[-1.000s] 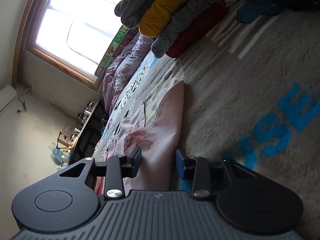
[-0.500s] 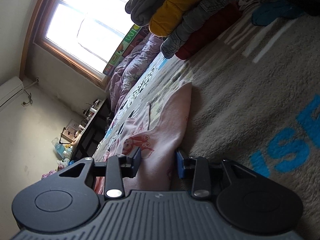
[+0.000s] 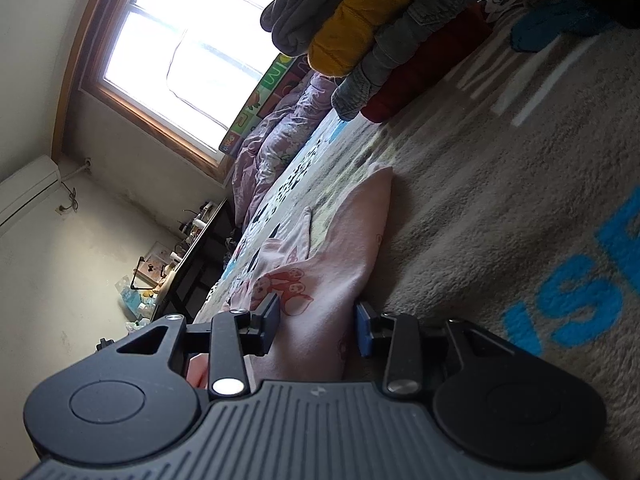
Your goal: Fold clothes
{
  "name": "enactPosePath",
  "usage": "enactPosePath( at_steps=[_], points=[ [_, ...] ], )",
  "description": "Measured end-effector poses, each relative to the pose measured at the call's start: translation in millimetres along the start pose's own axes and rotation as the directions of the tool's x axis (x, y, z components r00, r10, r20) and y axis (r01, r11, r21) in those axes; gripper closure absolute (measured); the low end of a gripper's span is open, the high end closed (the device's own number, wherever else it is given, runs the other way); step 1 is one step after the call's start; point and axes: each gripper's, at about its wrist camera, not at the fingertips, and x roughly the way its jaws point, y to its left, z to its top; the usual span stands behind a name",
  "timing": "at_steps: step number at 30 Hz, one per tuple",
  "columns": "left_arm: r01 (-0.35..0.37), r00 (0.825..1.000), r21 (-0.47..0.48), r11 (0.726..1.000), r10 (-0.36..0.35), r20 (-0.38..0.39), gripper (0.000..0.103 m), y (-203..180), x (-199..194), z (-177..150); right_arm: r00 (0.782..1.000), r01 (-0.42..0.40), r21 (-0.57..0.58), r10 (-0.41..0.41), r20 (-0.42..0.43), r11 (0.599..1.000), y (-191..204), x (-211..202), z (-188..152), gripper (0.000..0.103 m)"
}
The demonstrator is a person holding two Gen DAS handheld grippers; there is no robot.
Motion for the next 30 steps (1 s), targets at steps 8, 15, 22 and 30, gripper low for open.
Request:
enactPosePath(
  at_steps=[8, 15, 22, 30],
  points=[
    [0.018, 0.993, 0.069, 0.997, -0.026, 0.112, 0.103, -7.6, -46.2, 4.6, 1.000, 0.005, -0.030, -0.004, 0.010, 1.000, 2.8, 0.1, -2.5, 0.063],
    [-0.025, 0.974, 0.127, 0.992, -0.004, 0.226, 0.103, -3.8, -88.4, 5.3, 1.000, 0.014, -0.051, -0.013, 0.014, 0.999, 4.3, 0.6, -4.5, 0.063],
    [-0.054, 0.959, 0.126, 0.991, 0.016, 0.284, 0.103, 14.3, -126.1, 5.0, 1.000, 0.017, -0.059, -0.016, 0.015, 0.998, 4.0, 0.1, -5.5, 0.063],
    [-0.107, 0.944, 0.087, 0.990, 0.073, 0.321, 0.103, 45.7, -158.1, -2.9, 1.000, 0.015, -0.058, -0.015, 0.016, 0.998, 3.9, -0.5, -6.1, 0.062]
  ],
)
